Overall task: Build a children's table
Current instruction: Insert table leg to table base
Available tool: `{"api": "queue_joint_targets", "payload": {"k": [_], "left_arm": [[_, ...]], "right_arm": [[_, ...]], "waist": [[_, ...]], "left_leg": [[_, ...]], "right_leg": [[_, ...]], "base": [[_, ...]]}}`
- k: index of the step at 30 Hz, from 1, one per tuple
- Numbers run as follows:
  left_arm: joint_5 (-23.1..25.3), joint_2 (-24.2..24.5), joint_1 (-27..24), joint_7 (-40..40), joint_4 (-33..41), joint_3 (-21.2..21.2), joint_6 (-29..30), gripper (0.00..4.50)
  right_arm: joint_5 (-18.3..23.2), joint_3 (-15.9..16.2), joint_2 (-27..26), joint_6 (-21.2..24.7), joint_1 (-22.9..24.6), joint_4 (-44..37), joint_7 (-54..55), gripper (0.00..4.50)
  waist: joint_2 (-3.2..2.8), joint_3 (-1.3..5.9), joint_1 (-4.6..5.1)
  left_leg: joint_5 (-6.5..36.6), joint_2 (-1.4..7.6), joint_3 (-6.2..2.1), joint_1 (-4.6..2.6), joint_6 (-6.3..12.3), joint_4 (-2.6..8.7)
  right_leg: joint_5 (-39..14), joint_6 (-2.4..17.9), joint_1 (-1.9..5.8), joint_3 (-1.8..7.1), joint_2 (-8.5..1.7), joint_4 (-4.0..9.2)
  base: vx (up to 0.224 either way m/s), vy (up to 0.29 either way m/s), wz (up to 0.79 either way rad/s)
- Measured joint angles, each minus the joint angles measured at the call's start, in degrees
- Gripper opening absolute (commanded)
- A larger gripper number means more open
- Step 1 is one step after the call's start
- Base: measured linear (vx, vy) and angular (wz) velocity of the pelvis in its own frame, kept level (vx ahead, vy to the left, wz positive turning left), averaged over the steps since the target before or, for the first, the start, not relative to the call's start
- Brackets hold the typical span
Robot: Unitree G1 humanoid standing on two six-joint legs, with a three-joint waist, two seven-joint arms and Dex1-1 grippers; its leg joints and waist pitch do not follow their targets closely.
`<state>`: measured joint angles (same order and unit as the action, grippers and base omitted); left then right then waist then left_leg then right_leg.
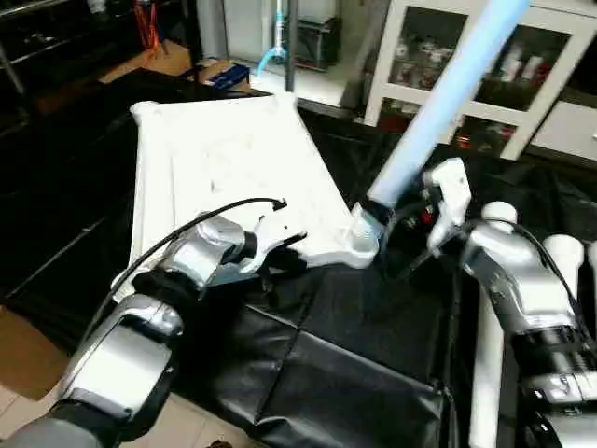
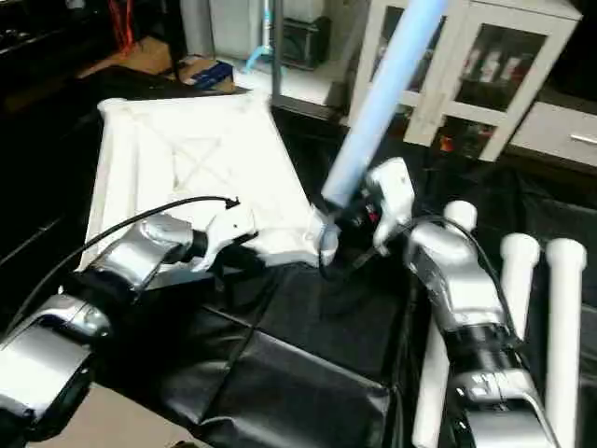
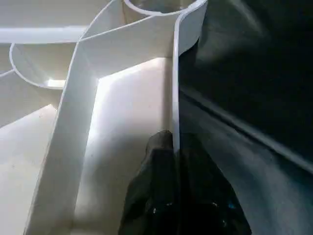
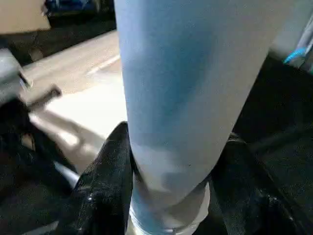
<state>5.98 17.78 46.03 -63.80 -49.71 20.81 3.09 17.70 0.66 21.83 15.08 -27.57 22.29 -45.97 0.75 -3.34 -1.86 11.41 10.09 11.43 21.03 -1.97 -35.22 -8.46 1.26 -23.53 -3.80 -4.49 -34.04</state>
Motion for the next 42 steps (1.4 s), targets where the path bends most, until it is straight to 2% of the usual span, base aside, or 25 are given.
{"api": "queue_joint_targets", "payload": {"k": [7, 9, 11, 19, 20, 22, 28, 32, 38, 42], "left_arm": [[-0.95, 4.07, -7.35, -4.11, 10.81, 0.53, -0.64, 0.0], [-0.97, 4.05, -7.74, -4.36, 11.24, 0.79, -0.65, 0.0], [-0.75, 3.95, -7.73, -4.08, 11.2, 0.91, -0.64, 0.0], [0.04, 3.7, -8.62, -3.94, 13.85, 0.78, 0.54, 0.0], [0.13, 4.03, -9.52, -3.9, 15.54, 0.78, 0.69, 0.0], [0.1, 4.54, -10.38, -4.16, 17.11, 0.67, 0.88, 0.0], [-0.29, 5.76, -12.49, -5.59, 20.66, 0.41, 1.21, 0.0], [-0.75, 6.74, -13.72, -6.05, 22.66, 0.25, 1.68, 0.0], [-1.6, 8.82, -16.61, -8.28, 27.49, 0.12, 3.46, 0.0], [-1.61, 9.01, -17.26, -9.9, 28.81, 0.62, 4.07, 0.0]], "right_arm": [[0.45, 0.58, 0.4, 0.73, 1.97, -1.42, -1.97, 1.86], [0.81, 1.11, 0.42, 1.27, 2.31, -2.02, -2.74, 1.86], [1.63, 1.99, 0.61, 2.61, 2.92, -3.66, -3.62, 1.86], [4.46, 2.98, 2.68, 8.7, 5.35, -10.54, -8.15, 1.86], [4.17, 4.2, 4.36, 8.71, 6.41, -12.21, -9.09, 1.86], [3.86, 4.36, 5.28, 8.21, 7.09, -13.25, -9.6, 1.86], [2.0, 5.64, 5.17, 6.44, 7.05, -13.0, -9.76, 1.86], [1.98, 6.2, 5.04, 5.98, 7.05, -13.07, -10.57, 1.86], [2.68, 7.96, 6.42, 8.11, 7.55, -15.46, -13.72, 1.86], [2.96, 9.19, 7.89, 10.55, 7.53, -16.45, -16.79, 1.86]], "waist": [[-0.36, 0.27, 0.21], [-0.36, 0.28, 0.25], [-0.11, 0.28, 0.28], [0.08, 0.28, 0.25], [0.07, 0.29, 0.15], [0.08, 0.31, 0.16], [-0.02, 0.37, 0.19], [0.0, 0.38, 0.58], [0.29, 0.53, 1.42], [0.65, 0.76, 1.45]], "left_leg": [[0.0, 0.0, 0.06, -0.31, -0.04, 0.13], [0.0, -0.02, 0.08, -0.5, -0.04, 0.14], [0.0, -0.03, 0.07, -0.65, -0.04, 0.15], [0.03, -0.3, 0.09, -0.53, 0.0, 0.28], [0.04, -0.33, 0.1, -0.52, 0.02, 0.36], [0.06, -0.33, 0.11, -0.55, 0.04, 0.46], [0.05, -0.33, 0.11, -0.58, 0.02, 0.73], [0.09, -0.32, 0.12, -0.59, -0.03, 0.75], [0.09, -0.32, 0.11, -0.59, -0.04, 0.74], [0.09, -0.32, 0.12, -0.6, -0.05, 0.73]], "right_leg": [[-0.29, -0.46, 0.15, 0.04, 0.0, -0.03], [-0.32, -0.51, 0.3, 0.08, 0.0, -0.03], [-0.37, -0.58, 0.42, 0.08, 0.0, 0.0], [-0.5, -0.81, 0.38, 0.12, -0.28, 0.11], [-0.53, -0.86, 0.37, 0.12, -0.32, 0.11], [-0.58, -0.93, 0.37, 0.11, -0.33, 0.1], [-0.73, -1.08, 0.31, 0.06, -0.32, 0.09], [-0.76, -1.05, 0.3, 0.06, -0.31, 0.08], [-0.77, -1.04, 0.31, 0.06, -0.31, 0.08], [-0.79, -1.07, 0.4, 0.08, -0.31, 0.09]], "base": [[0.0, 0.0, 0.0], [0.0, 0.0, 0.0], [0.0, 0.0, 0.0], [0.0, 0.0, 0.0], [0.0, 0.0, 0.0], [0.0, 0.0, 0.0], [0.0, 0.0, 0.0], [0.0, 0.0, 0.0], [0.0, 0.0, 0.0], [0.0, 0.0, 0.0]]}}
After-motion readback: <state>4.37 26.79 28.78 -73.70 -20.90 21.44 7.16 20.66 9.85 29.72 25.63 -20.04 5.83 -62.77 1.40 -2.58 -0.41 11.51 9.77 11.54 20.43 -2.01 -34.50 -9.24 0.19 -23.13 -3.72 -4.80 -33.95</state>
